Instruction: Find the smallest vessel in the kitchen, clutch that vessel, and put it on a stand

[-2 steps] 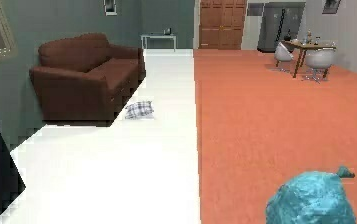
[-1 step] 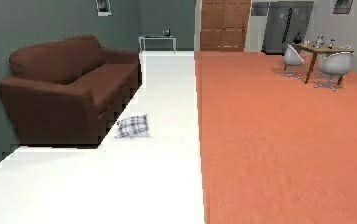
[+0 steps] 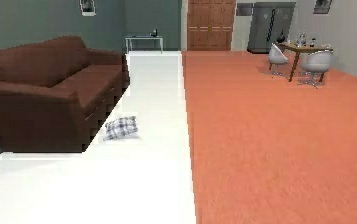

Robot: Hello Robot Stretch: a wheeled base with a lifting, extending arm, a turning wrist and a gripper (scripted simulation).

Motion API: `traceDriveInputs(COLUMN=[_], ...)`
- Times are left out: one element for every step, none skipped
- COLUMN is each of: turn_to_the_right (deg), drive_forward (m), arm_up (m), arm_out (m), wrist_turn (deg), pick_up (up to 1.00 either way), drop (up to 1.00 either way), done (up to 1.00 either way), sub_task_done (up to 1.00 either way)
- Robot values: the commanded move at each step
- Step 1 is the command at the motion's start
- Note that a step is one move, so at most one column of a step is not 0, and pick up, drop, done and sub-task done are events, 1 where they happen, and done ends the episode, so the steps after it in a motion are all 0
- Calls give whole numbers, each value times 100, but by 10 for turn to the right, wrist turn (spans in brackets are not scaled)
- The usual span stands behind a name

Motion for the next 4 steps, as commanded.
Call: traceDriveInputs(turn_to_the_right=[0,180,0,0], drive_forward=[85,0,100,100], arm_up=[0,0,0,0], arm_out=[0,0,0,0], wrist_turn=[0,0,0,0], pick_up=[0,0,0,0], drop=[0,0,0,0], done=[0,0,0,0], sub_task_done=[0,0,0,0])
